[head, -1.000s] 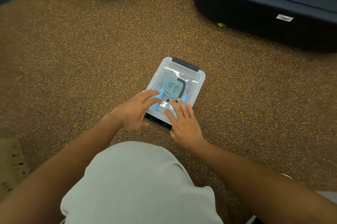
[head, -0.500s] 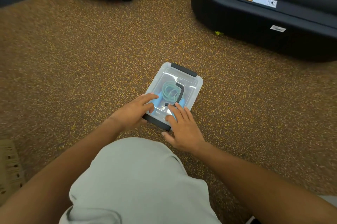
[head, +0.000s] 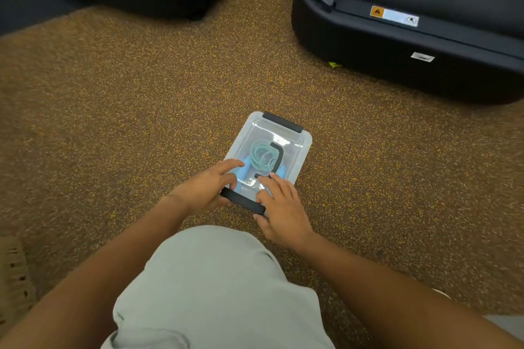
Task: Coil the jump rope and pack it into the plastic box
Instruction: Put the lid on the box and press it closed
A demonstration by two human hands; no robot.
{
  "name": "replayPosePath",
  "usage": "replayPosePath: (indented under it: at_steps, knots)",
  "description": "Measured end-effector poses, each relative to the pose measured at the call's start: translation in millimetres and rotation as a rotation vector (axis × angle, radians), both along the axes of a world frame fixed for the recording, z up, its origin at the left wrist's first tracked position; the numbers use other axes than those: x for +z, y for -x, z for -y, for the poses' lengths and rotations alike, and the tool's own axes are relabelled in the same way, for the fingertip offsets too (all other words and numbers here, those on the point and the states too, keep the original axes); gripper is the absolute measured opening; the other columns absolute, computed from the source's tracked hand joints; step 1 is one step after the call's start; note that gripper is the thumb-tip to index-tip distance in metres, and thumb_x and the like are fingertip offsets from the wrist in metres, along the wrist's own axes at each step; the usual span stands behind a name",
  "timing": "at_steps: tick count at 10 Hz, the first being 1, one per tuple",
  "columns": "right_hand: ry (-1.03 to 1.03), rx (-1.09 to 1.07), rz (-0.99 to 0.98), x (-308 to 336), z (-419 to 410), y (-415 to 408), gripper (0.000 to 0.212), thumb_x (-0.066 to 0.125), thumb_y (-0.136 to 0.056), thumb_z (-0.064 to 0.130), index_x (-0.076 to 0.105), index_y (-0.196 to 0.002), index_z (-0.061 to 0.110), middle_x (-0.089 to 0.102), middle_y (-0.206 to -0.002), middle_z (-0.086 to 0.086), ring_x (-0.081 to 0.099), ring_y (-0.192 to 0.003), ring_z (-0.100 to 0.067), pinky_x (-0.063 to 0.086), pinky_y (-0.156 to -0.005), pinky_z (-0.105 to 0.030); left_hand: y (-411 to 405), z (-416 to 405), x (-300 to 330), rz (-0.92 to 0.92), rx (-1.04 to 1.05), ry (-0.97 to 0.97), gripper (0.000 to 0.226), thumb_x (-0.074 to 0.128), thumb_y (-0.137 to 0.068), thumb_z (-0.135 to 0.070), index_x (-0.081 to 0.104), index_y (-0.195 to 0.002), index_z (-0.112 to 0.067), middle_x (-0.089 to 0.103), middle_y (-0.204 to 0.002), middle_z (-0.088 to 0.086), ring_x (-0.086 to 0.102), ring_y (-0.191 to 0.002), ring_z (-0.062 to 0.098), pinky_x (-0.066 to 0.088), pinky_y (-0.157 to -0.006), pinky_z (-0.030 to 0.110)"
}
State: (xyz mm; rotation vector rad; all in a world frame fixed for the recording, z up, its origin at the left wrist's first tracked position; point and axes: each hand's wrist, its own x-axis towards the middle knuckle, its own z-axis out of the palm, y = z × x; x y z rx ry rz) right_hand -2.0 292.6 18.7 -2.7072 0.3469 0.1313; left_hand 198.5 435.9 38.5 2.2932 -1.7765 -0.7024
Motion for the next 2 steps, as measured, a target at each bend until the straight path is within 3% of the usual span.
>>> replayPosePath:
  at_steps: [1, 2]
  knots:
    - [-0.017, 0.015, 0.005, 3.9, 3.0, -1.1, 0.037, 0.066, -0.089, 0.044, 0.062, -0.118, 0.020, 0.043, -0.160, -0.008, 0.027, -0.155, -0.033, 0.025, -0.126, -0.055, 0.3, 0.9, 1.0, 0.023, -0.007, -0.019, 0.035, 0.081, -0.084, -0.029, 0.058, -0.110, -0.026, 0.022, -0.163, -0.007, 0.042, -0.143, 0.024, 0.046, -0.110, 0.039]
    - [-0.011, 0.026, 0.016, 15.8, 12.3, -9.4, 0.061, 0.060, -0.088, 0.057, 0.054, -0.138, 0.023, 0.041, -0.159, -0.006, 0.028, -0.153, -0.031, 0.023, -0.127, -0.052, -0.5, 11.4, 16.2, 0.027, -0.007, -0.044, 0.068, 0.073, -0.080, -0.051, 0.047, -0.139, -0.032, 0.023, -0.164, -0.002, 0.030, -0.149, 0.026, 0.032, -0.120, 0.046]
